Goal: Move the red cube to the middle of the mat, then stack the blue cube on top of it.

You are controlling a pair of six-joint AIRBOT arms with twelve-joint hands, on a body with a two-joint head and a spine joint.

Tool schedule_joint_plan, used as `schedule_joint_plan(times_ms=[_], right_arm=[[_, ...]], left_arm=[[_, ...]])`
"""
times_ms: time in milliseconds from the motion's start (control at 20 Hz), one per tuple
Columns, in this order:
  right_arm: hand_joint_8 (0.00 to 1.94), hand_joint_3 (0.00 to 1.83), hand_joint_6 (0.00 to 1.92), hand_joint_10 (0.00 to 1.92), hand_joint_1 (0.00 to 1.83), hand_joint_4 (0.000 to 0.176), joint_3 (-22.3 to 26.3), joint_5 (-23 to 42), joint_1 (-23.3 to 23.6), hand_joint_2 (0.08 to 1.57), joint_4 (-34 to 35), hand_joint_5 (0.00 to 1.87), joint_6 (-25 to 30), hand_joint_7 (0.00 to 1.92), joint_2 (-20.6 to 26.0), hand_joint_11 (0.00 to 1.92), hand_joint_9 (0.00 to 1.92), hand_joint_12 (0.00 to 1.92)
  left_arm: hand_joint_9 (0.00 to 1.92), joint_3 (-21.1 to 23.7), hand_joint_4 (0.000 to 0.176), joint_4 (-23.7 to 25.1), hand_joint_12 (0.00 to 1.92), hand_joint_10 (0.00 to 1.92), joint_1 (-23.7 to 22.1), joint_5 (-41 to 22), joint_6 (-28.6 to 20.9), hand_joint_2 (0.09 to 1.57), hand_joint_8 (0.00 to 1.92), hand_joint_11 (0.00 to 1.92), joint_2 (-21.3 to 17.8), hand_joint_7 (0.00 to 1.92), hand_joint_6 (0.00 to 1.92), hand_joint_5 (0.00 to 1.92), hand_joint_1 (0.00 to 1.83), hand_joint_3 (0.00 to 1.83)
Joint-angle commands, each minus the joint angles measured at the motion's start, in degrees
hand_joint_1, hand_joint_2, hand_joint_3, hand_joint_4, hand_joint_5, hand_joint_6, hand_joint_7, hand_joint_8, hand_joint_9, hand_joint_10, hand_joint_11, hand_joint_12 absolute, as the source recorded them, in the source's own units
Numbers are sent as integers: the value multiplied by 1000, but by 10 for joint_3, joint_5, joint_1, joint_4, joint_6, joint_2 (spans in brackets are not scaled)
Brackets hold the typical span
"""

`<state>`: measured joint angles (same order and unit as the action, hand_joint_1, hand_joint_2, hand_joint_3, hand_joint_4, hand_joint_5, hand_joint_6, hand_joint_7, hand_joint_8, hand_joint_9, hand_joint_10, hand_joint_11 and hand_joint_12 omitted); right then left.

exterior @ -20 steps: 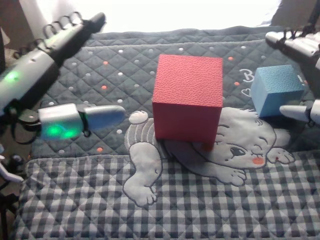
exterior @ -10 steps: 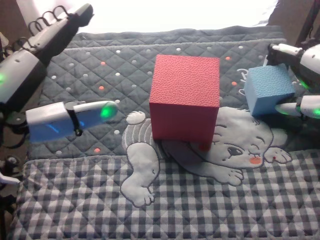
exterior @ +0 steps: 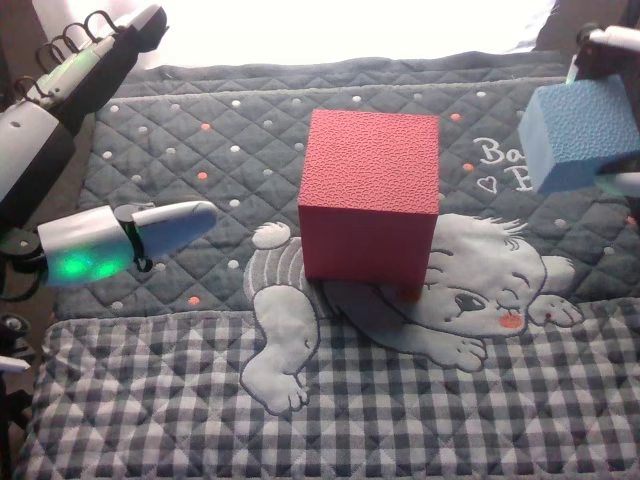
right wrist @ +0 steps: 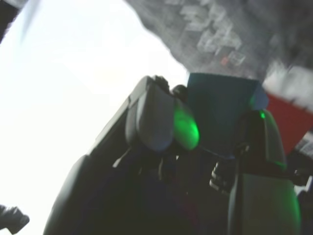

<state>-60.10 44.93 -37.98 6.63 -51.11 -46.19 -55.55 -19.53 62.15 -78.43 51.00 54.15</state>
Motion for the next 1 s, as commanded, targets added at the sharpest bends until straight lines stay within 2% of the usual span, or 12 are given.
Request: schedule_joint_plan(times_ms=[0,200,250,300,350,400,550,700,750,800,850,950], right_arm=[[1941,0,1921,1921,1526,0,3,95,9,1361,-1,1017,5,1333,7,1521,1452,1921],[1941,0,1921,1921,1499,0,4,133,52,1391,-60,1060,48,1417,3,1600,1526,1921],[1941,0,772,1921,1284,0,4,134,63,1494,-69,211,48,659,-1,1540,1473,1921],[1941,0,1451,1921,1442,0,4,134,82,1438,-82,132,48,1136,-8,1565,1491,1921],[1941,0,1793,1921,1121,0,4,134,95,1496,-90,306,48,580,-10,1571,1488,1921],[1936,0,798,1921,1208,0,3,136,105,1513,-100,60,48,487,-16,1519,1435,1921],[1941,0,1211,1921,1503,0,0,137,127,1362,-125,54,55,1311,-35,1571,1483,1921],[1936,0,522,1921,1246,0,-7,136,133,1511,-158,3,102,499,-53,1512,1442,1921],[1940,0,797,1921,1447,0,-8,126,133,1378,-165,0,115,1080,-56,1534,1453,1921],[1909,0,421,1921,1281,0,-9,107,133,1476,-167,0,119,608,-64,1486,1396,1921],[1935,0,406,1921,1399,0,-10,101,133,1418,-168,56,120,1051,-66,1524,1417,1921],[1941,1,1693,1921,1005,0,-19,79,133,1467,-185,267,137,1261,-82,1545,1456,1921]], left_arm=[[0,2,107,5,0,0,-2,-75,-3,953,0,0,-2,0,0,0,743,13],[0,0,87,-1,0,0,-1,-81,-3,951,0,0,-1,0,0,0,774,9],[0,-1,137,-2,0,0,0,-82,-3,949,0,0,-1,0,0,0,740,7],[0,-1,148,-3,0,0,2,-84,-3,953,0,0,-1,0,0,0,725,8],[0,-1,147,-4,0,0,3,-86,-3,955,0,0,0,0,0,0,702,8],[0,-1,148,-6,0,0,4,-88,-3,958,0,0,0,0,0,0,672,8],[0,-3,153,-9,0,0,6,-90,-3,972,0,0,3,0,0,0,656,12],[0,-3,160,-13,0,0,8,-93,-3,976,0,0,5,0,0,0,666,10],[0,-3,167,-14,0,0,8,-92,-3,981,0,0,6,0,0,0,672,11],[0,-3,163,-18,0,0,8,-92,-3,985,0,0,6,0,0,0,695,11],[0,-3,144,-19,0,0,9,-92,-3,987,0,0,7,0,0,0,714,10],[0,-3,145,-25,0,0,12,-98,-3,988,0,0,9,0,0,0,698,8]])
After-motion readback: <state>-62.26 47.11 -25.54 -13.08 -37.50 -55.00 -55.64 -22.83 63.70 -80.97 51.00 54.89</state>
